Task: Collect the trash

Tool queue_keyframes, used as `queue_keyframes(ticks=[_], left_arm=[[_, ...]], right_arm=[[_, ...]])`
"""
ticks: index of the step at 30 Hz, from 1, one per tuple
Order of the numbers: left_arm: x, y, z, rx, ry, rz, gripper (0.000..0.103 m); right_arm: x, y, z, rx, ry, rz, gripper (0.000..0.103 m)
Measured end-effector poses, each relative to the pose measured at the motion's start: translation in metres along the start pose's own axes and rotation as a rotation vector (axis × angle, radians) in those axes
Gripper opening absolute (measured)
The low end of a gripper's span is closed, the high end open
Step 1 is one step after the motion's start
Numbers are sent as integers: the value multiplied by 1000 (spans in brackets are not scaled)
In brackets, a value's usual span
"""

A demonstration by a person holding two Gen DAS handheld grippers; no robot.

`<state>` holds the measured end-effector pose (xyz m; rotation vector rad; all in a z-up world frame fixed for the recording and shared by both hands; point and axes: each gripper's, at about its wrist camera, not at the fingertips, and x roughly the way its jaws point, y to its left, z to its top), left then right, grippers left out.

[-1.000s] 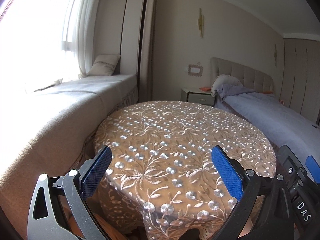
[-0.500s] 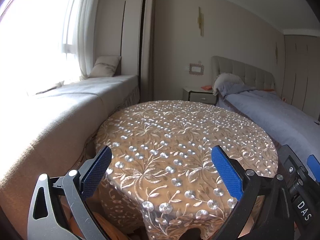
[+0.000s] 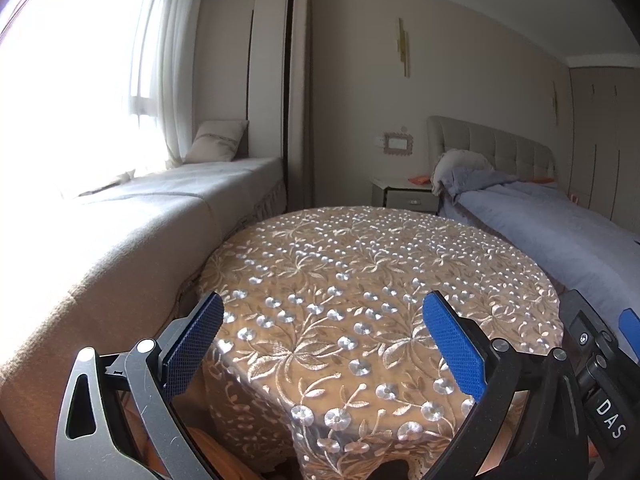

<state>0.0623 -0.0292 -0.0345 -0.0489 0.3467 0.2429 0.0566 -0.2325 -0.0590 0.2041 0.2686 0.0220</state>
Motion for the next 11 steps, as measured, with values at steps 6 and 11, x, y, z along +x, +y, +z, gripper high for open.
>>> queue_keyframes(ticks=[6, 11], left_arm=[[1, 0, 0, -5, 10, 11, 98], [2, 2, 0, -34, 22, 28, 98]], right_arm=[[1, -1, -1, -2, 6, -1, 99], [1, 1, -2, -9, 8, 0, 99]])
